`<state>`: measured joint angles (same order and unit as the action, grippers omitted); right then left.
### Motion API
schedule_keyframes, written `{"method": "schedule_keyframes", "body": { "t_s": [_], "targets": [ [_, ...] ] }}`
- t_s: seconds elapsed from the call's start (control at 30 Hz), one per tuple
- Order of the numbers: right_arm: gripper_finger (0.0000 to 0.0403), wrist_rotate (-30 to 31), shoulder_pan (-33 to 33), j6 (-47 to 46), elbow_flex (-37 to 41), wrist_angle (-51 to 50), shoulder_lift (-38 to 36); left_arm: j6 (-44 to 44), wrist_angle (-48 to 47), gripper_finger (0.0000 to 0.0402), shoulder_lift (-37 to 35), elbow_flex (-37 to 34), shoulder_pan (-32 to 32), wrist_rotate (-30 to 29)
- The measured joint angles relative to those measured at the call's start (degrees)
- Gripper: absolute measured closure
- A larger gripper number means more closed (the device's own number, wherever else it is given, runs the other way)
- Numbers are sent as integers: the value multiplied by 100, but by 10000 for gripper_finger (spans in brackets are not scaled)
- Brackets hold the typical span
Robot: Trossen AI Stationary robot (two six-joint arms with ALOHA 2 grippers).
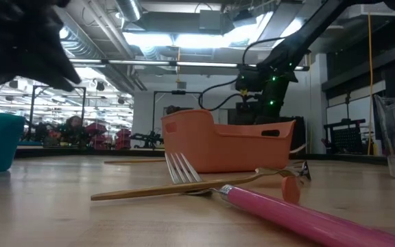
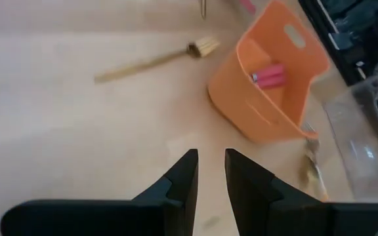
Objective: Sort silverware by color (type)
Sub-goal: Put the gold fork into the transparent bin
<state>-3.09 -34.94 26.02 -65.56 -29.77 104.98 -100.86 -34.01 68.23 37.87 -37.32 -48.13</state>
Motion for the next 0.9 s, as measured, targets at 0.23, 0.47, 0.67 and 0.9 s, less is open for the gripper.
{"method": "schedule_keyframes", "body": {
  "t_s": [0.23, 0.47, 0.67, 0.9],
  "targets": [
    [401, -13, 2, 0, -11, -281, -171, 1439, 416, 331, 2, 0, 740, -119],
    [402, 116, 4, -2, -13, -876, -178, 2467, 799, 331, 0, 0, 1326, -120],
    [402, 402, 4, -6, -20, -1540, -187, 3167, 1202, 331, 0, 0, 1745, -128],
    [402, 710, 9, -220, -22, -2013, -197, 3819, 1559, 331, 1, 0, 2106, -130]
  ]
}}
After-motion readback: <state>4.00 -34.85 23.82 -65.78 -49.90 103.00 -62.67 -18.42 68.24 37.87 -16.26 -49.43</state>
